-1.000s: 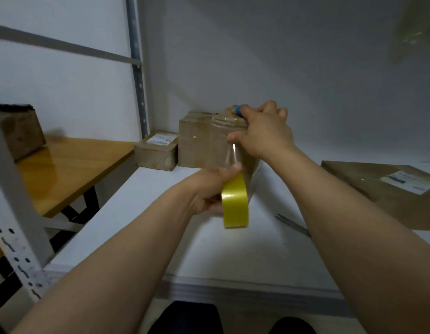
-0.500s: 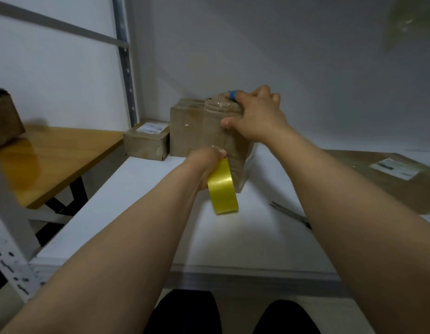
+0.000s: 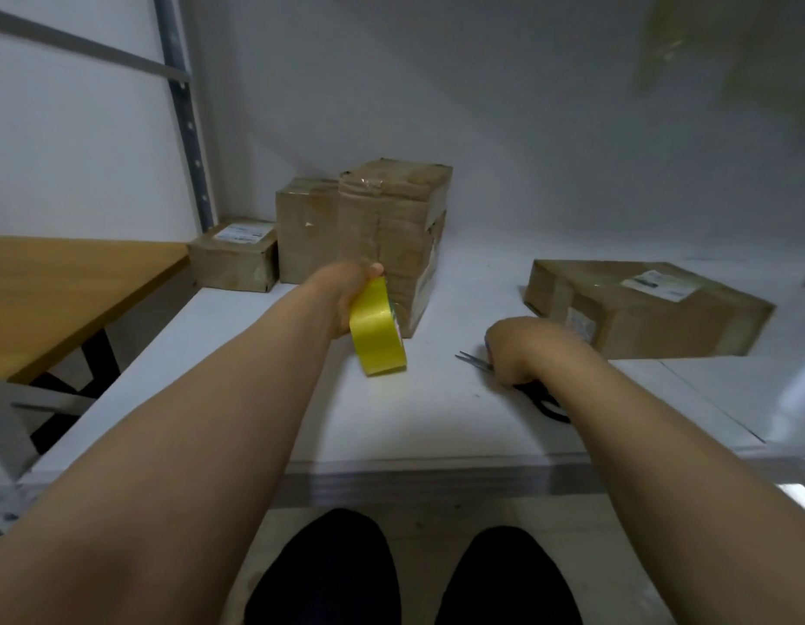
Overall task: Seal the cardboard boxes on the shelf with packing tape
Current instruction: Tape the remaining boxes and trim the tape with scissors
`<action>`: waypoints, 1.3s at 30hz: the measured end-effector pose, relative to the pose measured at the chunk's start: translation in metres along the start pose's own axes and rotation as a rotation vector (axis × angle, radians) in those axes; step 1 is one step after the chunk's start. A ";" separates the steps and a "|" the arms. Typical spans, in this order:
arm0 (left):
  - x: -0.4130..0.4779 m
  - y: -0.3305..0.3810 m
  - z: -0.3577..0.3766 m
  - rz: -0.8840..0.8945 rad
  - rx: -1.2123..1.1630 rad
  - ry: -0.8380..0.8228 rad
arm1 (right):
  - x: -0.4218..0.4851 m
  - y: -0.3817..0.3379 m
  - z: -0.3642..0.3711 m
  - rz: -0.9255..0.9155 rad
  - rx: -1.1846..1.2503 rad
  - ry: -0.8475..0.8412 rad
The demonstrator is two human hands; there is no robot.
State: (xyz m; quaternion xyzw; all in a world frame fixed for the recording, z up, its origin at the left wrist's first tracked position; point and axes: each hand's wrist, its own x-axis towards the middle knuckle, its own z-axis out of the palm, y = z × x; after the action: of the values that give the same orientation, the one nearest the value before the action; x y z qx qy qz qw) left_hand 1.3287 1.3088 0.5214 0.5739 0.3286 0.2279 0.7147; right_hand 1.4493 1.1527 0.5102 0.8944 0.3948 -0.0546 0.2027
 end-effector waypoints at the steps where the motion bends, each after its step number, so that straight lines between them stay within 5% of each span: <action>1: 0.000 0.000 0.000 -0.005 0.002 -0.005 | 0.002 -0.005 0.004 0.018 0.052 0.045; 6: 0.003 -0.001 -0.001 -0.005 0.010 0.035 | 0.007 -0.024 0.006 0.000 0.447 0.245; 11: 0.003 -0.001 -0.004 0.030 -0.021 0.048 | -0.004 -0.013 -0.002 -0.082 0.281 0.030; 18: 0.006 0.000 -0.008 -0.041 -0.006 -0.003 | -0.013 -0.022 -0.011 -0.127 0.288 -0.063; 24: 0.003 0.001 -0.011 -0.091 0.028 -0.024 | -0.028 0.023 -0.018 -0.105 0.615 -0.057; 30: 0.005 0.001 -0.023 -0.079 -0.048 -0.056 | -0.035 0.072 -0.028 -0.334 1.139 -0.016; 39: 0.012 0.003 -0.020 -0.088 0.091 -0.058 | -0.008 0.047 -0.043 -0.353 1.214 0.018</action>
State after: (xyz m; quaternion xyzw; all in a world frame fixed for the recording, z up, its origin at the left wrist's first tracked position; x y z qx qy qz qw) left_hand 1.3220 1.3310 0.5189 0.5971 0.3425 0.1644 0.7065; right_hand 1.4756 1.1365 0.5659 0.7720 0.4368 -0.2938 -0.3562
